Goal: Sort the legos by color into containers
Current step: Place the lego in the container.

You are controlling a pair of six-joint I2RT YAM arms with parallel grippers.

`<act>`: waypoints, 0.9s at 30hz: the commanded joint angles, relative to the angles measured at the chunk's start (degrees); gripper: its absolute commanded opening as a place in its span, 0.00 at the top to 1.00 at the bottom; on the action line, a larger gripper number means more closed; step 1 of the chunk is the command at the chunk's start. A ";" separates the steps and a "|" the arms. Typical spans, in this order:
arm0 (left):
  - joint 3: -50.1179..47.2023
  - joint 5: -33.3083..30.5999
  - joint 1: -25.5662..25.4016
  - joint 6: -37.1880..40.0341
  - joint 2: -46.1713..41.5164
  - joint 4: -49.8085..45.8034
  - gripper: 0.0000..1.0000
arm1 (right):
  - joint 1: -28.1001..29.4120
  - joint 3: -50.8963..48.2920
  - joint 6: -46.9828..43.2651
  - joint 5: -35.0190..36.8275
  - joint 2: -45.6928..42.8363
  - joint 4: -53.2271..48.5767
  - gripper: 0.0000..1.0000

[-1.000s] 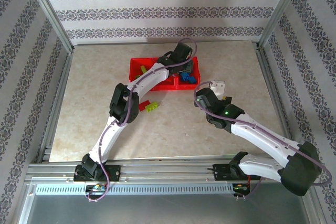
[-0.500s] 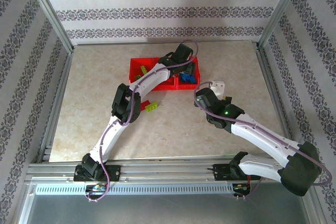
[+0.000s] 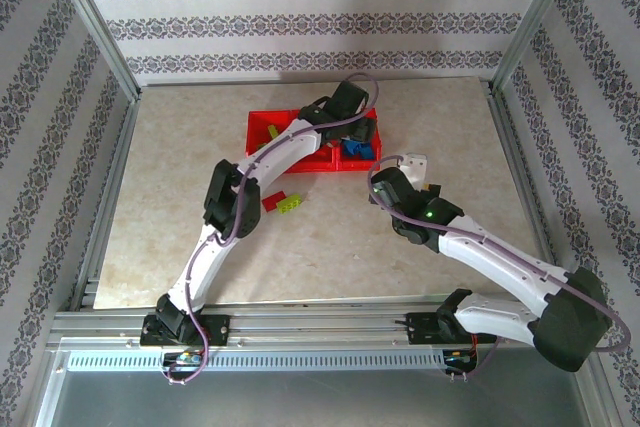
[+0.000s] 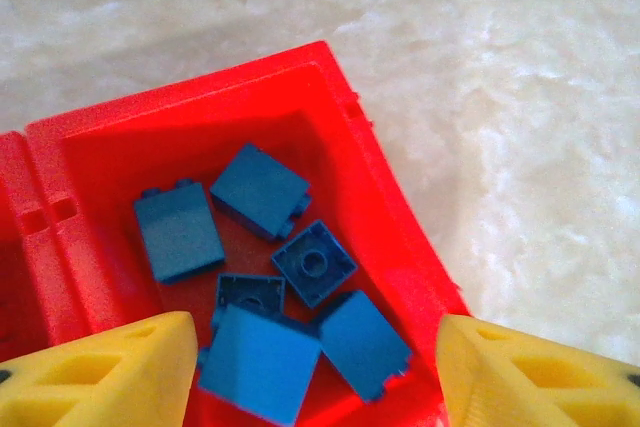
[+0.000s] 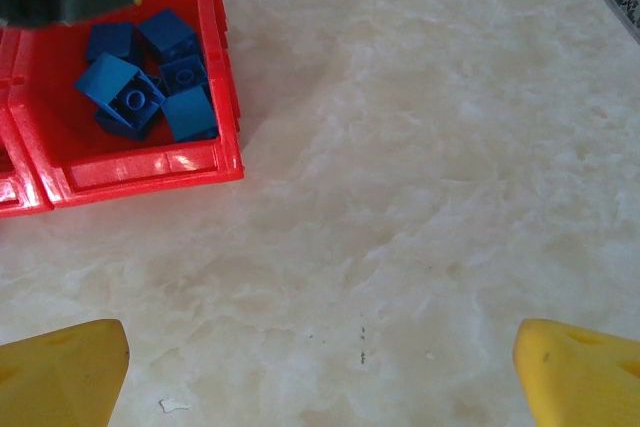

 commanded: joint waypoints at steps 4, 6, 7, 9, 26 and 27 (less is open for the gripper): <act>-13.22 -3.52 -0.71 -0.54 -13.16 7.40 0.29 | -0.61 0.67 -0.38 -0.31 0.40 -0.72 0.02; -18.70 -4.67 -0.71 -1.05 -17.04 10.01 0.24 | -0.63 0.69 -0.46 -0.34 0.52 -0.66 0.02; -21.78 -5.45 -0.71 -1.40 -19.21 11.50 0.22 | -0.70 0.69 -0.52 -0.40 0.61 -0.64 0.02; -27.29 -6.75 -0.71 -1.78 -23.11 14.09 0.16 | -0.71 0.94 -0.65 -0.64 0.92 -0.64 0.02; -60.35 -11.94 -0.71 -5.15 -43.46 15.53 0.00 | -0.71 3.62 -0.12 -3.52 6.72 0.40 0.02; -61.79 -11.43 -0.71 -5.60 -43.75 15.25 0.00 | -0.72 3.85 -0.08 -3.80 7.15 0.25 0.02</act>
